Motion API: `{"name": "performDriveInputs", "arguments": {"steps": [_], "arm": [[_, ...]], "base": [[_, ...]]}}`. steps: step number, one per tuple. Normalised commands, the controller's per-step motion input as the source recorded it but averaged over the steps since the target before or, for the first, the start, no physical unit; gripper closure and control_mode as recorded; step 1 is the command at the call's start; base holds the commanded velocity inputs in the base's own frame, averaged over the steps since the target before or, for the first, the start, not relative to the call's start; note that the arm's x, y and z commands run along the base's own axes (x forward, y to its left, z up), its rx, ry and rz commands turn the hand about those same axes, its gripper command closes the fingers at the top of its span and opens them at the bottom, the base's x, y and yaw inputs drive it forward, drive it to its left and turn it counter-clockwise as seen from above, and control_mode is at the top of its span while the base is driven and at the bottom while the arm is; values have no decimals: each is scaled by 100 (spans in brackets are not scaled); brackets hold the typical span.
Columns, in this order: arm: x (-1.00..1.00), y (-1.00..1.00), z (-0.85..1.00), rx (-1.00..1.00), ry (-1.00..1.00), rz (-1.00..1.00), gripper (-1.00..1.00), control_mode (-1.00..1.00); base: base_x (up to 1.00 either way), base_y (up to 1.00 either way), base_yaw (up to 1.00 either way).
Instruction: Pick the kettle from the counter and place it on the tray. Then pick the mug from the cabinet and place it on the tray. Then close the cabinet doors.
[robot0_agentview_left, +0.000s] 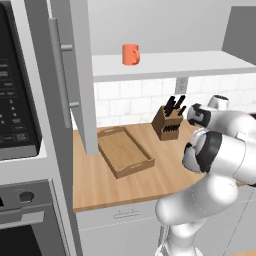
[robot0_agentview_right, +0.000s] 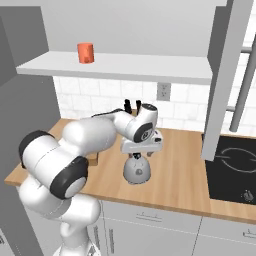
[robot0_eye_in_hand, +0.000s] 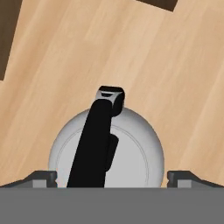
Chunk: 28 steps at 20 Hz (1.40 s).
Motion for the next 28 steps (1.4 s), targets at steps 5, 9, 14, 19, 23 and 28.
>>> {"name": "performDriveInputs", "arguments": {"steps": [5,9,14,19,23,28], "arm": [[-17,4,-11,-3,0,5,100,-100],[-37,15,-14,-2,0,0,100,-100],[-15,34,-30,-1,-1,0,100,-100],[-39,45,38,9,-7,5,100,-100],[-33,79,51,11,0,6,100,-100],[-8,93,38,5,-5,0,100,-100]], "base": [[0,0,0],[0,0,0],[0,0,0],[0,0,0],[0,0,0],[0,0,0]]}}
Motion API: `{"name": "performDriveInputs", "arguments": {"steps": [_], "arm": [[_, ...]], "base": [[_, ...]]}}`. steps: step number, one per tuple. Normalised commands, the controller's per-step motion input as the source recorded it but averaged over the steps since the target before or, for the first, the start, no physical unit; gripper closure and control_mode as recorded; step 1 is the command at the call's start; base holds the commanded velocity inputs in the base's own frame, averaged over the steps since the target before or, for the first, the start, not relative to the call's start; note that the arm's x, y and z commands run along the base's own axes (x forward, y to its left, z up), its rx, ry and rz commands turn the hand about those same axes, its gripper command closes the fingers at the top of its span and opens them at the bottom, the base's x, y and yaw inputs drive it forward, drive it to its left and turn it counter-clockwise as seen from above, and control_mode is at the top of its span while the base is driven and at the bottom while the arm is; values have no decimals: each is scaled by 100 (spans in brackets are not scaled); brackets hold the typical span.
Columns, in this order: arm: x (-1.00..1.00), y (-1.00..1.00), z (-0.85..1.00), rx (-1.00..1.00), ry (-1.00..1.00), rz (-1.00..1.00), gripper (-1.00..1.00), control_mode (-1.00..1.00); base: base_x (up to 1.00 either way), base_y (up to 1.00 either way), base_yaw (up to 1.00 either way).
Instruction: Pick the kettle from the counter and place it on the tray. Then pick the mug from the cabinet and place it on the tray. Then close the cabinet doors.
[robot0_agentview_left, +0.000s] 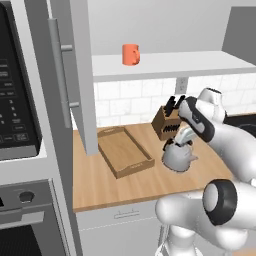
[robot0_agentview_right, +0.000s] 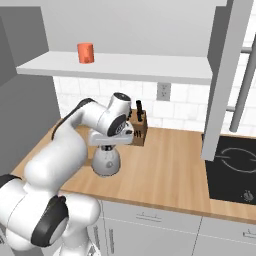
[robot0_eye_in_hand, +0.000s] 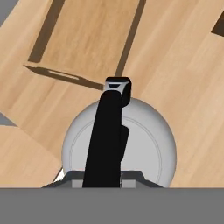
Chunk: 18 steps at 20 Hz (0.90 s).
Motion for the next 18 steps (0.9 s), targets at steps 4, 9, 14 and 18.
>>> {"name": "performDriveInputs", "arguments": {"steps": [4,9,14,18], "arm": [[4,100,25,0,-19,0,100,-100],[29,89,16,1,-22,0,100,-100],[55,80,3,1,-23,0,100,-100],[70,66,1,1,-14,-1,100,-100]], "base": [[0,0,0],[0,0,0],[0,0,0],[0,0,0]]}}
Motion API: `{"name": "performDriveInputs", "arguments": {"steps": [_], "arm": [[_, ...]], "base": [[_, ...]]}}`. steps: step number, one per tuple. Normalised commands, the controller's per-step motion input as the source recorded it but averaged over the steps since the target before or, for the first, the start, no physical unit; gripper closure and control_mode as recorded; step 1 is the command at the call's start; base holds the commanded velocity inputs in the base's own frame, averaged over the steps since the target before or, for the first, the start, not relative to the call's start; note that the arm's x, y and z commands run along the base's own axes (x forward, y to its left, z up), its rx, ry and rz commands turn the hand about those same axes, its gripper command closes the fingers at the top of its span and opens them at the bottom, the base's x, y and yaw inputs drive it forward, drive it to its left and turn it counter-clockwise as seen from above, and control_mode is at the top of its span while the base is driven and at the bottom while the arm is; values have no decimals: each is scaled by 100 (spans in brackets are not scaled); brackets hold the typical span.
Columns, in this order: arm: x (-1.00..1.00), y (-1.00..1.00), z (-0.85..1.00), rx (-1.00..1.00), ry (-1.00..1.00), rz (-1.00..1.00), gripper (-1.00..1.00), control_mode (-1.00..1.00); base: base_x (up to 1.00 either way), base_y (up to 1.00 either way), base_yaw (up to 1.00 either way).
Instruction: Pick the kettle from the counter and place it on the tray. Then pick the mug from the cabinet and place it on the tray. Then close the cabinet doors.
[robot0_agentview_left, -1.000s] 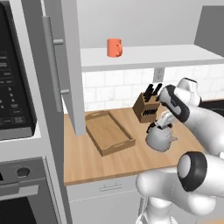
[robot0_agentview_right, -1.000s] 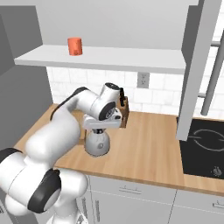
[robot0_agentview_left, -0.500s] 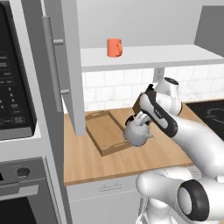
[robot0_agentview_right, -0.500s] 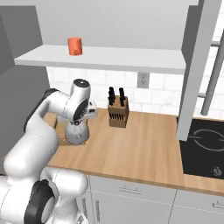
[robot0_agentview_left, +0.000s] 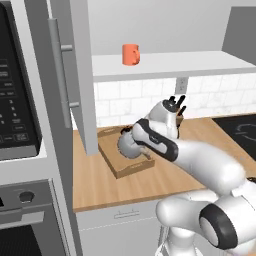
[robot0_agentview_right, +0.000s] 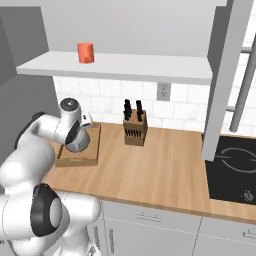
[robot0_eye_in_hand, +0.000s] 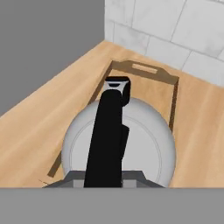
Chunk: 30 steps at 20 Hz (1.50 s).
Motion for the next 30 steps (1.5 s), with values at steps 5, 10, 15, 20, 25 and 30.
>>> {"name": "performDriveInputs", "arguments": {"steps": [5,10,15,20,25,30], "arm": [[81,49,0,0,-9,-3,100,-100],[70,40,0,0,-1,-3,100,-100],[55,2,-11,0,0,0,100,-100],[36,0,-12,0,0,0,100,-100],[26,0,-19,0,2,0,100,-100],[31,0,-24,0,3,0,100,-100]], "base": [[0,0,0],[0,0,0],[0,0,0],[0,0,0],[0,0,0],[0,0,0]]}}
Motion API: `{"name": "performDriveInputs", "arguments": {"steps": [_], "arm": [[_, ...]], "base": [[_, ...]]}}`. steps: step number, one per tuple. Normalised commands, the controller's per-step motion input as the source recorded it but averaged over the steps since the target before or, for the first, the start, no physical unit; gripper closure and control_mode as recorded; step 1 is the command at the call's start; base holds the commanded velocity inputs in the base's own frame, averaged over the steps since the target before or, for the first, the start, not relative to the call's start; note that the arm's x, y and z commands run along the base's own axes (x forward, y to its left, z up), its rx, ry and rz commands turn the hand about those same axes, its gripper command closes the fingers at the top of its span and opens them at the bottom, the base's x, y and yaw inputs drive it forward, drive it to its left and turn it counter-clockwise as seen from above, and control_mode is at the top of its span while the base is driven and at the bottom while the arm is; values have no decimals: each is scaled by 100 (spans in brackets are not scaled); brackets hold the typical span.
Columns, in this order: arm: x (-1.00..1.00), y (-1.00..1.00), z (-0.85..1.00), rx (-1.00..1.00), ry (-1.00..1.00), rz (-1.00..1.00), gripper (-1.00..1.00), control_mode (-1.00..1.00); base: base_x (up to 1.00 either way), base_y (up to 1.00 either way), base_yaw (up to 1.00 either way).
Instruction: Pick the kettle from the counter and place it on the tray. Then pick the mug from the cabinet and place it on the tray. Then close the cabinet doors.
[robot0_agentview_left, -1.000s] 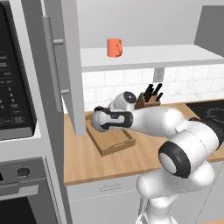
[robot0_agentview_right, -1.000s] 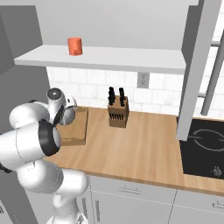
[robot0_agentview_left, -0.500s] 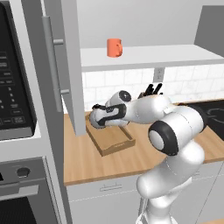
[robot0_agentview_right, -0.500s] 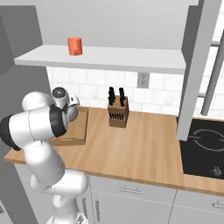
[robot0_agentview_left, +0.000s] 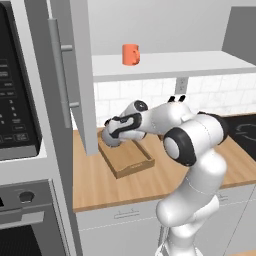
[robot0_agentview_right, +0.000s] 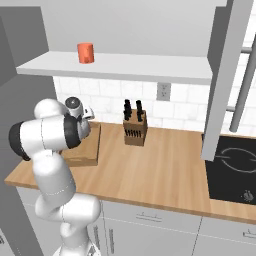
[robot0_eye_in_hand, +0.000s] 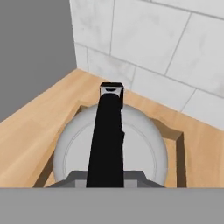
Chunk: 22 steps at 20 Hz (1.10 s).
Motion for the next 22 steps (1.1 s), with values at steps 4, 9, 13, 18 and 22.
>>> {"name": "performDriveInputs", "arguments": {"steps": [4,9,13,18,22], "arm": [[13,0,-25,0,4,-3,100,-100],[0,7,-19,0,7,-14,100,-100],[2,28,-23,0,10,-21,100,-100],[10,44,-31,0,14,-20,-100,-100],[8,33,-29,0,10,-13,-100,-100]], "base": [[0,0,0],[0,0,0],[0,0,0],[0,0,0],[0,0,0]]}}
